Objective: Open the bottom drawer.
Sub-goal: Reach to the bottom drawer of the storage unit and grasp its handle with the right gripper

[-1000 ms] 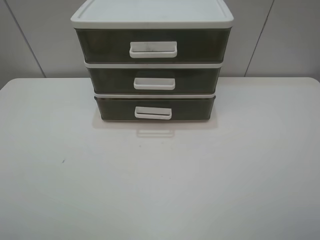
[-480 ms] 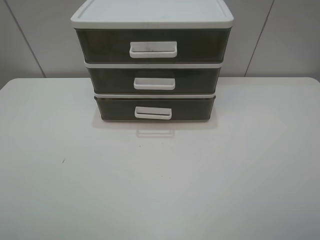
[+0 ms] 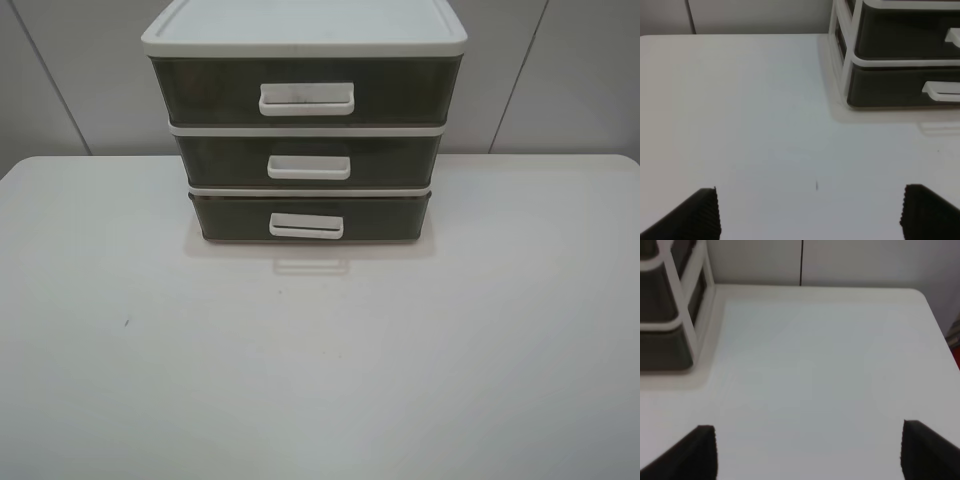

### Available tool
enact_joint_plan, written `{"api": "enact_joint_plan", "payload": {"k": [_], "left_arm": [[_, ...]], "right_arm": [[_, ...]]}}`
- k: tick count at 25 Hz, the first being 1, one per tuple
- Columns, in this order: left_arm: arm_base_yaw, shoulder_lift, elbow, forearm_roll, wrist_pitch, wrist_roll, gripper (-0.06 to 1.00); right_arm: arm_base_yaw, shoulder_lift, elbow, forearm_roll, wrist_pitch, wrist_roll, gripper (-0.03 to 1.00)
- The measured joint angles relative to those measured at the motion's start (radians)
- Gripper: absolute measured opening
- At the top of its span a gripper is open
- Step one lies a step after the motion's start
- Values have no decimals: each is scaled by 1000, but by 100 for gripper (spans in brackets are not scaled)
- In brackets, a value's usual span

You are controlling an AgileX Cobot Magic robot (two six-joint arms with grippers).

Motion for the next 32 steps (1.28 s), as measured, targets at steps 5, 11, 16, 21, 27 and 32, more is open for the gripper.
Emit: {"api": "enact_joint_plan", "payload": {"k": [5,11,16,21,27,32], "left_arm": [[0,0,0,0,0,0,74],[0,0,0,0,0,0,74],[0,0,0,0,0,0,74],[0,0,0,0,0,0,74],[0,0,0,0,0,0,74],[0,0,0,0,0,0,74]], "right_arm": [[0,216,-34,18,-166,0,73],[22,466,-45,102,-315,-46,73],[166,652,-89,195,-427,-214,73],[366,832,-157,164,-492,-276,73],[544,1009,-199,16,-523,-285,73],[622,1161,-199,-266,-582,-285,73]]}}
